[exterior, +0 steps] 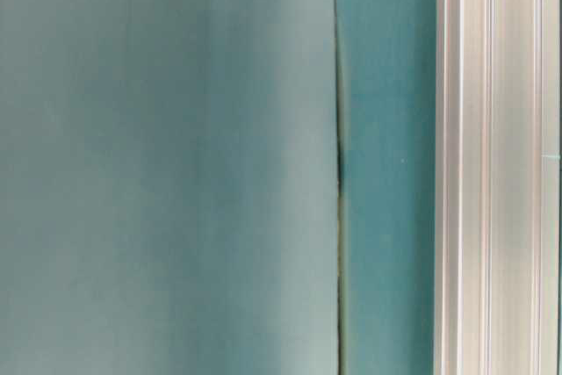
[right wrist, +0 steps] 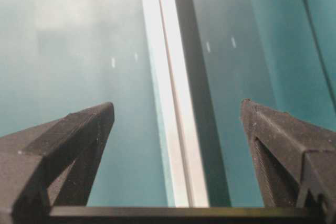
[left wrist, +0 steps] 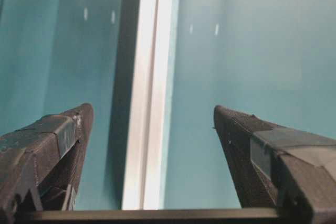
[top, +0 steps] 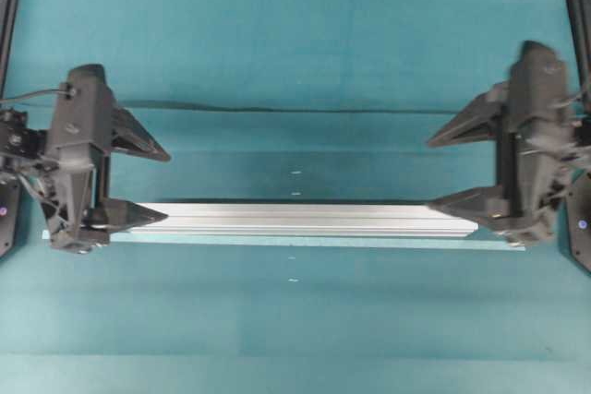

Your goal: Lift the metal rail with both hands and move it towards you.

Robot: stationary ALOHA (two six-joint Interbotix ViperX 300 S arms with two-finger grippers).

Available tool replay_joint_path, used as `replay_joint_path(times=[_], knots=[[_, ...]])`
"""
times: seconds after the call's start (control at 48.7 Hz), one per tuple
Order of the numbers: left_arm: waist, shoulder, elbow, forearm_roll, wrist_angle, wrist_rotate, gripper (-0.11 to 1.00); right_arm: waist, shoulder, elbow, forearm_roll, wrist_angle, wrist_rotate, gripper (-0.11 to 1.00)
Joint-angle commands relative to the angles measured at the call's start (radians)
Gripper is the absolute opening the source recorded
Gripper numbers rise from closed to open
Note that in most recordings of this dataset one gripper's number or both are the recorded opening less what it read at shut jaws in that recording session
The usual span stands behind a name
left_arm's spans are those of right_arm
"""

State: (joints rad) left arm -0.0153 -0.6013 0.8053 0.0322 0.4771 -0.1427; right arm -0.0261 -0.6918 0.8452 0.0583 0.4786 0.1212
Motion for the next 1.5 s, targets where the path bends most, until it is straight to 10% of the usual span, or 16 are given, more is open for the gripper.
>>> replay_joint_path(times=[0.0,1.479], knots=[[-0.003,-0.028,-0.009,0.002,-0.018,0.0,0.91,0.002,-0.021,0.0,0.0,-0.009,0.002,0.97],[-0.003,-0.413,0.066,0.002,-0.097,0.0,0.9,0.002,-0.388,0.103,0.0,-0.043,0.003,0.97]])
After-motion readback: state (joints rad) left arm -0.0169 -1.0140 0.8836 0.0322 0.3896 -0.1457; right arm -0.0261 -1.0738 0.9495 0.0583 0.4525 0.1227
